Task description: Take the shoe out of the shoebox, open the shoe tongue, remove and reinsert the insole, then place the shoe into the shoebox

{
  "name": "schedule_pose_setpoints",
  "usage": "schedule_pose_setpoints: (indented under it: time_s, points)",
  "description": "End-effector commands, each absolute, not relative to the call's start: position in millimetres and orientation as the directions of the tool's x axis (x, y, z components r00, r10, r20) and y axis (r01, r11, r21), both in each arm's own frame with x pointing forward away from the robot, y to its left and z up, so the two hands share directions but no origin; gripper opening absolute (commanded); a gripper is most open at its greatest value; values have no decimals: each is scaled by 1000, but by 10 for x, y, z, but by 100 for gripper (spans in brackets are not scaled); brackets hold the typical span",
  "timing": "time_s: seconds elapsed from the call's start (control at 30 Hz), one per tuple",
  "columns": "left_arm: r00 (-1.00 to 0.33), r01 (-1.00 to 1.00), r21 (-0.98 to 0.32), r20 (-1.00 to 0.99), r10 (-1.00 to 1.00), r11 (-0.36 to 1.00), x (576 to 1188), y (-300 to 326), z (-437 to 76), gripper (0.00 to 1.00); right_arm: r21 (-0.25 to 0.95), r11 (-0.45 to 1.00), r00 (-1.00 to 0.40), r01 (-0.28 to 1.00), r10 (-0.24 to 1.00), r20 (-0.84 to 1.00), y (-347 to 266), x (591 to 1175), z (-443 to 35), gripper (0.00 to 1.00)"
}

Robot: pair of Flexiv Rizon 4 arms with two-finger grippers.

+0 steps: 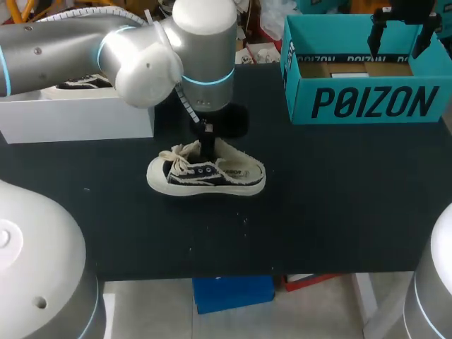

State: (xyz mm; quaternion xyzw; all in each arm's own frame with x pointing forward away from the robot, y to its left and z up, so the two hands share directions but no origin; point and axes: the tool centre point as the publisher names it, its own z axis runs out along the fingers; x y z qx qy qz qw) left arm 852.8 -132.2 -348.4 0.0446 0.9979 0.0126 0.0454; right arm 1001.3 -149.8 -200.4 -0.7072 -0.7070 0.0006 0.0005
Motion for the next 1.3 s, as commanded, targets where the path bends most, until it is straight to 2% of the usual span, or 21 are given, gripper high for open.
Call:
schedule_pose_setpoints:
  time_s: [0.03, 0.33, 0.37, 0.4, 0.63, 0.9, 1.3]
  points:
    - [-993, 73, 34, -87, 76, 997, 8600, -1372, -3713, 0, -2, 0, 0, 1000, 1000, 0, -1498, 10011, -2003, 100]
    - [-996, 62, 57, -57, 65, 996, 8664, -1343, -3998, 0, -2, 0, 0, 1000, 1000, 0, -1498, 10011, -2003, 100]
    - [-996, 72, 62, -53, 75, 995, 8661, -1349, -4017, 44, -2, 0, 0, 1000, 1000, 0, -1498, 10011, -2003, 100]
    - [-995, 82, 63, -53, 86, 995, 8663, -1348, -4018, 100, -2, 0, 0, 1000, 1000, 0, -1498, 10011, -2003, 100]
    - [-993, 104, 20, -50, 104, 994, 8665, -1321, -3773, 100, -2, 0, 0, 1000, 1000, 0, -1498, 10011, -2003, 100]
    - [-987, 150, -105, -69, 143, 983, 8495, -1233, -3256, 100, -2, 0, 0, 1000, 1000, 0, -1498, 10011, -2003, 100]
    - [-1000, 14, -337, -28, 4, 941, 8260, -792, -2892, 100, -2, 0, 0, 1000, 1000, 0, -1498, 10011, -2003, 100]
